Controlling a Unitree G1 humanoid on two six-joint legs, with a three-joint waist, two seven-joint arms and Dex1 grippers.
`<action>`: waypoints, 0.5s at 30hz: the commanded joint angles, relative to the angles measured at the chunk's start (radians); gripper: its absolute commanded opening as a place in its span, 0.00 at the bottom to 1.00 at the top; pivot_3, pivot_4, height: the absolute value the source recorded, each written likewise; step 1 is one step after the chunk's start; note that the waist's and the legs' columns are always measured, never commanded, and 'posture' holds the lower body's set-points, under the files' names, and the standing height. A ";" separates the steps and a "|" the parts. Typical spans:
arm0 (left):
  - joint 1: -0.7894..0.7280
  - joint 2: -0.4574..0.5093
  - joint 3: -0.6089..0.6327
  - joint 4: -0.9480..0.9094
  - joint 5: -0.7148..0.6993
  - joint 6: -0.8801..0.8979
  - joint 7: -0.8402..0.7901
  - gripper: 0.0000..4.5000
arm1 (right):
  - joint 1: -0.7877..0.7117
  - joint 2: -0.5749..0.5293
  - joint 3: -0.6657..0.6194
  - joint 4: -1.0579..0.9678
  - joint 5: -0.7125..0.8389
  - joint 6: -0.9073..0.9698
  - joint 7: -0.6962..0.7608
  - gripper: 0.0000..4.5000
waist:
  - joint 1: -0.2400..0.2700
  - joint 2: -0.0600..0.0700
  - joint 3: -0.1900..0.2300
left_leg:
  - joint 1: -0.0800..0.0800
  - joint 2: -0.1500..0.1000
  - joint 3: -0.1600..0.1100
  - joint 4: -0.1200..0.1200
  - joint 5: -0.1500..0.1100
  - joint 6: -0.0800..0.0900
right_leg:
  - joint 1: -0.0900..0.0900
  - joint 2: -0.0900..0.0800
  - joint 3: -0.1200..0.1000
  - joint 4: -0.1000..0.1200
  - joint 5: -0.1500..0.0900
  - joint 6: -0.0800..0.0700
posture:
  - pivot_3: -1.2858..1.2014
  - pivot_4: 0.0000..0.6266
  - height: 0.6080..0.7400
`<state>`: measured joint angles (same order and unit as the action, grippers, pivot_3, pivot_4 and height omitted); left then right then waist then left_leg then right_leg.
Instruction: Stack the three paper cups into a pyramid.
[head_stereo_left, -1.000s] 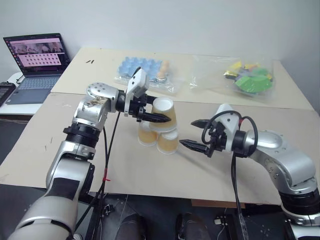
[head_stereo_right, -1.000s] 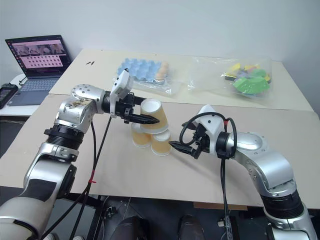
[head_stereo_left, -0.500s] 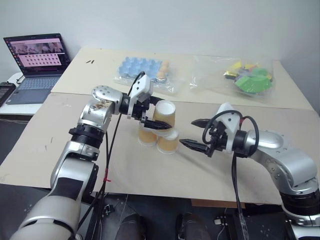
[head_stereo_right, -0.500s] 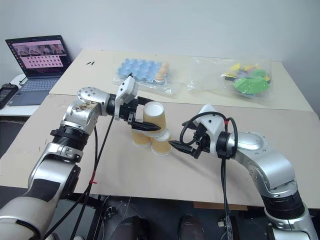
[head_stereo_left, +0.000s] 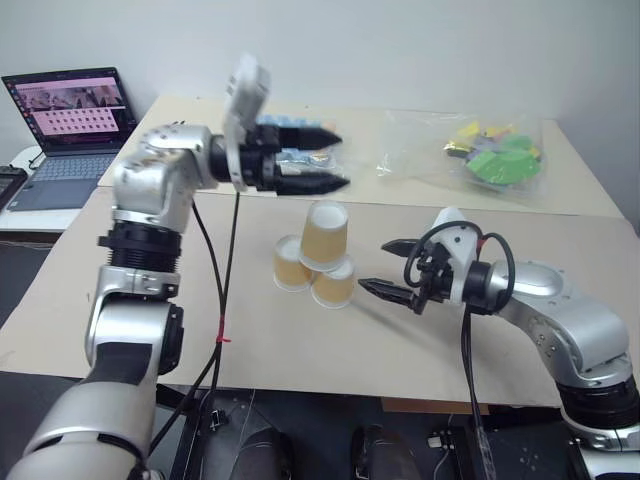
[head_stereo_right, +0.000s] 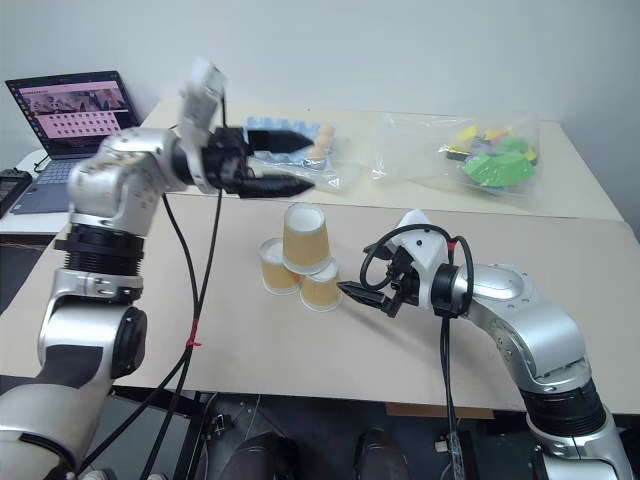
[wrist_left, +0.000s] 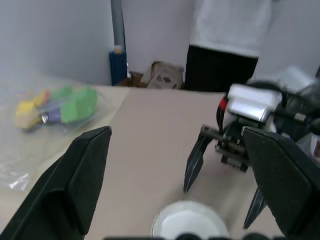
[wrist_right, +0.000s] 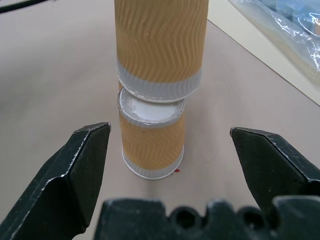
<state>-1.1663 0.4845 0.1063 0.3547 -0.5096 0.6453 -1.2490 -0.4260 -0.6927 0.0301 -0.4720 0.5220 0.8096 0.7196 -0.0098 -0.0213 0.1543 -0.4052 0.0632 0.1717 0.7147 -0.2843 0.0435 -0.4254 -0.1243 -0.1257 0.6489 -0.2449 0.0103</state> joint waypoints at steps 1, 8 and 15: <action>0.023 0.003 0.186 -0.019 -0.003 -0.007 0.334 0.99 | -0.010 0.002 -0.008 -0.003 -0.019 -0.041 -0.002 1.00 | -0.002 0.000 0.000 | 0.001 0.000 0.000 0.000 0.000 0.000 | 0.001 0.000 0.000 0.000 0.000 0.000 | 0.52 0.24 0.94; 0.436 -0.005 0.299 -0.197 0.179 -0.062 0.809 0.99 | 0.026 -0.013 -0.090 0.167 -0.149 -0.056 -0.141 1.00 | -0.004 0.000 0.000 | 0.005 -0.001 0.000 -0.002 0.000 0.000 | 0.003 -0.001 0.002 0.001 0.000 0.000 | 0.52 0.24 0.94; 0.721 -0.033 0.419 -0.253 0.251 -0.154 1.065 0.99 | -0.034 0.094 -0.076 0.493 -0.356 -0.181 -0.402 1.00 | 0.000 -0.003 0.001 | 0.001 0.000 0.000 -0.001 0.000 0.000 | 0.000 -0.002 0.000 0.006 0.000 0.000 | 0.52 0.24 0.94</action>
<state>-0.4632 0.4534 0.4999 0.1491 -0.2838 0.5571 -0.2365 -0.4264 -0.6368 -0.0190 -0.0360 0.2051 0.6883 0.4002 -0.0096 -0.0244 0.1554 -0.4035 0.0629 0.1718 0.7136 -0.2841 0.0432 -0.4244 -0.1262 -0.1254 0.6553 -0.2447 0.0104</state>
